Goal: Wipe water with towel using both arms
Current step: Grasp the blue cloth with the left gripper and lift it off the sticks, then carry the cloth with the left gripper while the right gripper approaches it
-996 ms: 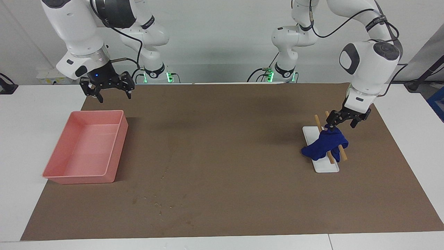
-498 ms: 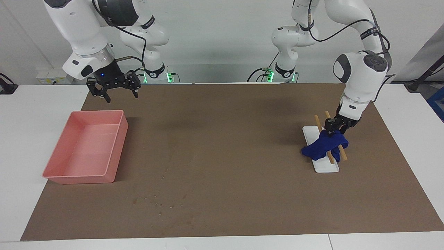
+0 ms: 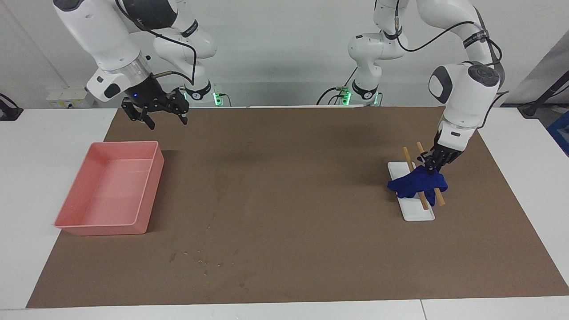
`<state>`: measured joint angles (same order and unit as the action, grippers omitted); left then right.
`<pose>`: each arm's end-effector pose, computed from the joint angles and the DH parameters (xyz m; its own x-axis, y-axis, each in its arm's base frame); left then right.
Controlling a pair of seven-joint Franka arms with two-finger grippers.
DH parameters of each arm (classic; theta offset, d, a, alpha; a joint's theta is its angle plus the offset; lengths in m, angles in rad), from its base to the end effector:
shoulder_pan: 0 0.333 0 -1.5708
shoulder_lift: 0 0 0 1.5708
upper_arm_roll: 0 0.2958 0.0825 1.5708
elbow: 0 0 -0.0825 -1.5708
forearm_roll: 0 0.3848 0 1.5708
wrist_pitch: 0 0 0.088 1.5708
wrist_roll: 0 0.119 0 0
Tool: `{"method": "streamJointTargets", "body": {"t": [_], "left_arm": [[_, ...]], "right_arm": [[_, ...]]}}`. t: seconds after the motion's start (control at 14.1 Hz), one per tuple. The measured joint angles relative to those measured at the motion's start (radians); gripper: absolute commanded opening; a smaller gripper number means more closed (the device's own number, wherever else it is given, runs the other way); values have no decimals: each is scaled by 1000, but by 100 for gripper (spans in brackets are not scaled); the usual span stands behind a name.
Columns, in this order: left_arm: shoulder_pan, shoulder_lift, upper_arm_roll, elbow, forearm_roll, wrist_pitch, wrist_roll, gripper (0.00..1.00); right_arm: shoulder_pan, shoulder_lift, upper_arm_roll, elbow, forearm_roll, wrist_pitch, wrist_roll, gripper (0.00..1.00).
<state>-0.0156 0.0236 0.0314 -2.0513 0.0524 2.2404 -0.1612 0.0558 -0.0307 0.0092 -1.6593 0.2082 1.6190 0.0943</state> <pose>0.5726 0.0110 0.4103 0.9751 0.1435 0.1693 0.1489 -0.9887 -0.0197 0.5466 0.0594 0.5739 0.9989 -0.0373 -0.0300 -0.0426 -0.9780 -0.2042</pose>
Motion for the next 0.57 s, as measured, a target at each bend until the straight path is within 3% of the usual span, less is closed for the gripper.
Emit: {"method": "streamJointTargets", "body": {"t": [0.21,0.57], "left_arm": [[6,0,0,58,-68,-68,-20,0],[8,-54,-2,187,-330,-235,-223,0]], "right_arm": [[38,0,2,0,98,0,183,100],[59,0,4,0,255,11,418,100]]}}
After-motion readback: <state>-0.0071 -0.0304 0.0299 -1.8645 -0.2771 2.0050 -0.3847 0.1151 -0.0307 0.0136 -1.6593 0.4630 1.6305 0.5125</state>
